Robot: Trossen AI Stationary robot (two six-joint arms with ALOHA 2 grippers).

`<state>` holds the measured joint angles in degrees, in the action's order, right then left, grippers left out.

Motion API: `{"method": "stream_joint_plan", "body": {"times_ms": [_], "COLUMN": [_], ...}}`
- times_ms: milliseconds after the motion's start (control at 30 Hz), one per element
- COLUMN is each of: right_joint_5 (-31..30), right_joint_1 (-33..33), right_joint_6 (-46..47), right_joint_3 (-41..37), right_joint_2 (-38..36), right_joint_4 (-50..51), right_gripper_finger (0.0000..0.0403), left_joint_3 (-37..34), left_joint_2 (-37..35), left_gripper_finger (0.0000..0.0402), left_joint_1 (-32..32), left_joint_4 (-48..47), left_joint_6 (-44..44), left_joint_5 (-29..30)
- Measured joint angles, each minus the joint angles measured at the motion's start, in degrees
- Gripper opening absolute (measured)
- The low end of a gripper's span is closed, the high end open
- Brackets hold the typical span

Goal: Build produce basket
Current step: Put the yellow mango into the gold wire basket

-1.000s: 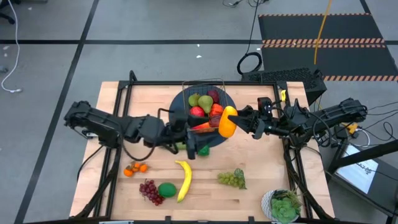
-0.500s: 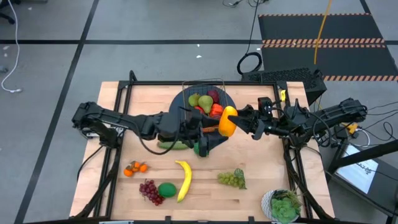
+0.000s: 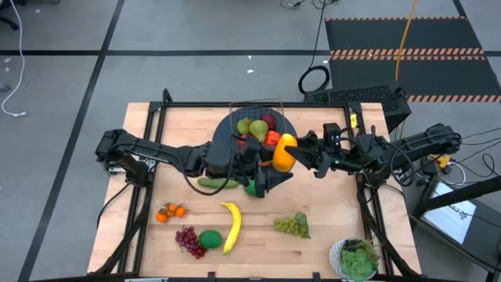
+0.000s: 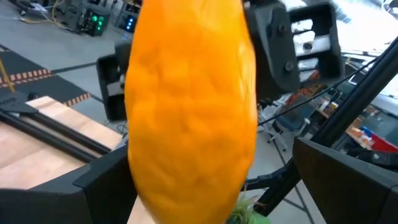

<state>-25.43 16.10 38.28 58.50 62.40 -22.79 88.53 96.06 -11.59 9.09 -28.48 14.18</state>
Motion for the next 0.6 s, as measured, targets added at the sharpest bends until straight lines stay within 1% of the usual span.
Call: {"method": "stream_joint_plan", "body": {"times_ms": [100, 167, 267, 400, 500, 600], "right_joint_5": [0.0, 0.1, 0.1, 0.2, 0.5, 0.1], "right_joint_1": [0.0, 0.0, 0.0, 0.2, 0.4, 0.6], "right_joint_6": [0.0, -0.1, -0.1, -0.3, -3.3, -7.6], "right_joint_3": [0.0, 0.0, 0.0, 0.0, 0.0, 0.0], "right_joint_2": [0.8, 1.4, 1.8, 1.9, 1.9, 1.9], "right_joint_4": [-0.9, -2.3, -4.4, -4.5, -5.6, -6.1], "right_gripper_finger": [0.0222, 0.0222, 0.0222, 0.0222, 0.0229, 0.0249], "left_joint_3": [0.0, 0.0, 0.0, 0.0, 0.0, 0.0], "left_joint_2": [0.0, 0.0, 0.0, 0.0, 0.0, -0.4], "left_gripper_finger": [0.0390, 0.0372, 0.0333, 0.0279, 0.0241, 0.0212], "left_joint_1": [0.1, 0.1, 0.1, 0.1, 0.2, 0.1], "left_joint_4": [-0.5, -0.5, -0.2, -0.4, -0.4, -0.5], "left_joint_6": [0.4, 0.8, 0.8, 1.1, 1.2, 1.2], "left_joint_5": [-0.1, -0.2, -0.2, -0.2, -0.1, -0.4]}}
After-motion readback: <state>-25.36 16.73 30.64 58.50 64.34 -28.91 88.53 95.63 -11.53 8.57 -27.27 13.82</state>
